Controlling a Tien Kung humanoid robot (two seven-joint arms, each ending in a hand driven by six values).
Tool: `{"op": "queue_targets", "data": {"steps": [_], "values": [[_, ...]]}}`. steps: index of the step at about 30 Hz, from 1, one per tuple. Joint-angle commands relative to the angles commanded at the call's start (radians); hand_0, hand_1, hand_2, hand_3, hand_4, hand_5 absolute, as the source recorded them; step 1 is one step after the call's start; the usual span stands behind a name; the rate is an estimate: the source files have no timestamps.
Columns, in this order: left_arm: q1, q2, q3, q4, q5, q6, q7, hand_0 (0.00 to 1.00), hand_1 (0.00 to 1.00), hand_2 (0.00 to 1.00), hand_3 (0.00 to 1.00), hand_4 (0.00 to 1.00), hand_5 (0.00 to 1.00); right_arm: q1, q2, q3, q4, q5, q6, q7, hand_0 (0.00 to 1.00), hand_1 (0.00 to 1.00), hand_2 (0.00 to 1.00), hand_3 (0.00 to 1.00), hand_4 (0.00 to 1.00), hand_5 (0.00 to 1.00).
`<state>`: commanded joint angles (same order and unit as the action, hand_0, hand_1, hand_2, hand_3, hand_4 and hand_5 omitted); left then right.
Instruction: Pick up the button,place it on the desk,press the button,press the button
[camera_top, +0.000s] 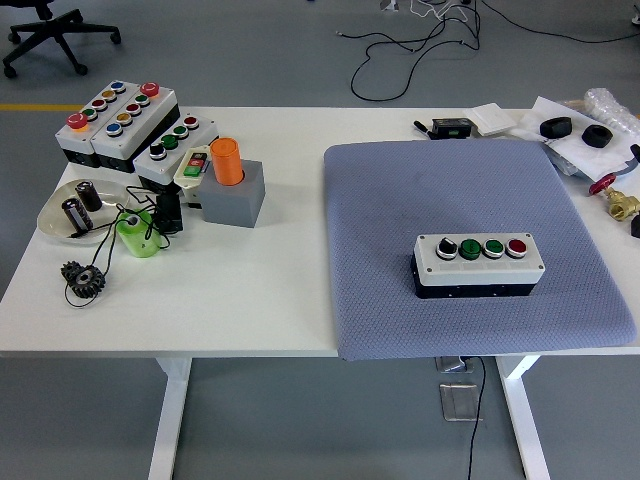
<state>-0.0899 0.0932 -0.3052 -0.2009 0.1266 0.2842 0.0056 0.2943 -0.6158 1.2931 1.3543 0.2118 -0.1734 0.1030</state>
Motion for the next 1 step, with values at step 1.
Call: {"op": "queue_targets", "data": {"steps": [1], "values": [[0.000, 0.000, 0.000, 0.000, 0.000, 0.000, 0.000, 0.648, 0.663, 0.640, 0.578, 0.298, 0.998, -0.001, 0.000, 0.000, 0.000, 0.002, 0.001, 0.000, 0.909, 0.847, 0.879, 0.842, 0.796, 0.497]]}}
